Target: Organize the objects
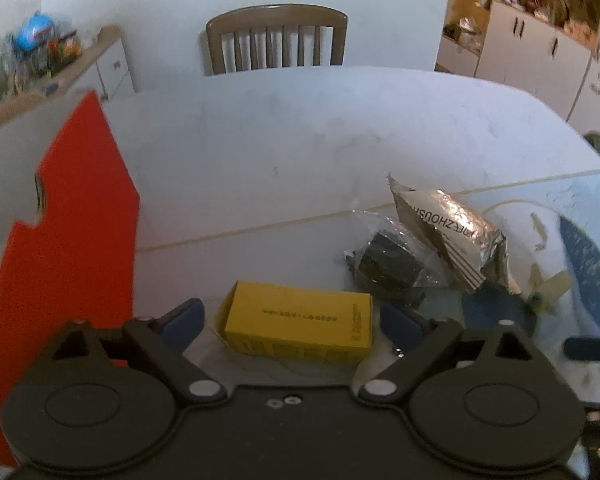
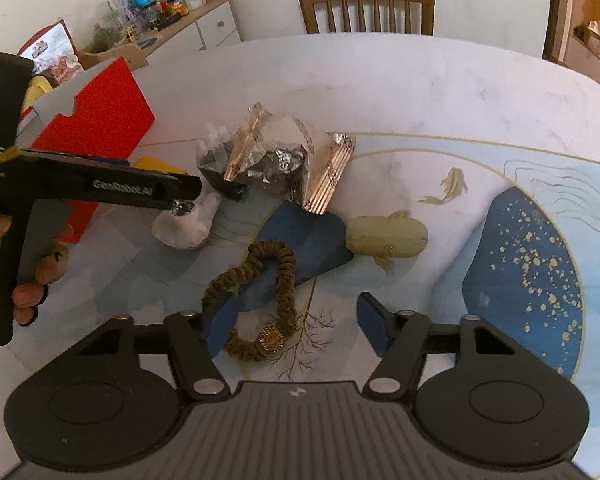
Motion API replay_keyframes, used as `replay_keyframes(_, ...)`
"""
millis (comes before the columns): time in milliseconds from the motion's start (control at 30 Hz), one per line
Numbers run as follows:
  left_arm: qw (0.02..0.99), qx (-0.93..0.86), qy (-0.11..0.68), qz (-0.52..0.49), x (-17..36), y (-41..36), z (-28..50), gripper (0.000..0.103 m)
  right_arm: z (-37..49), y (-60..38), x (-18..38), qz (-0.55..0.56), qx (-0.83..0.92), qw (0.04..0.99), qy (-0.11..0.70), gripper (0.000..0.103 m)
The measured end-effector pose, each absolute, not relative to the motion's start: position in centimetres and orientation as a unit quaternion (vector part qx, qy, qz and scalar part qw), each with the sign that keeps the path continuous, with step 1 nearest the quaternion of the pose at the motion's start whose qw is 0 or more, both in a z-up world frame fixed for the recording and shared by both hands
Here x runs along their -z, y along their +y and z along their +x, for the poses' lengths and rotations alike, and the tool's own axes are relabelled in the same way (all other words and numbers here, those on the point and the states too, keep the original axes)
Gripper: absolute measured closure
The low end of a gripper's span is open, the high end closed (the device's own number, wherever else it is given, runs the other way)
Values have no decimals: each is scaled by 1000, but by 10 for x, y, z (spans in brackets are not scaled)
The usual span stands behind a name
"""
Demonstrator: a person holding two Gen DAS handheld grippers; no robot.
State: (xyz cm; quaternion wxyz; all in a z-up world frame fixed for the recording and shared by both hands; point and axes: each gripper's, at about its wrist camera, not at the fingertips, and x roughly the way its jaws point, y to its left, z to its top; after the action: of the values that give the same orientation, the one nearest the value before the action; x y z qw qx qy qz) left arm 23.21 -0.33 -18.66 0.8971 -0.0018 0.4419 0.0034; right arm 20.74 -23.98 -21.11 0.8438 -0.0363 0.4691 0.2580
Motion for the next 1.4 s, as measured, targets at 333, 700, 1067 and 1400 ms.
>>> replay_keyframes(333,898,2,438,-37,186,5,222,29,200,-225,213,-84,-261,846,456,68)
replay_keyframes(700,895,0,444,-35,177,5,219,30,195,-222,208,-77,-268,846,455,90)
replay_keyframes(1067,901,29,432,-27,143,-2,201,30,186,-230,171,-40,-274,861,427,94)
replay_keyframes(1400,903,46,426,-27,125,0,182,30,189,-227,178,-32,-275,849,450,91)
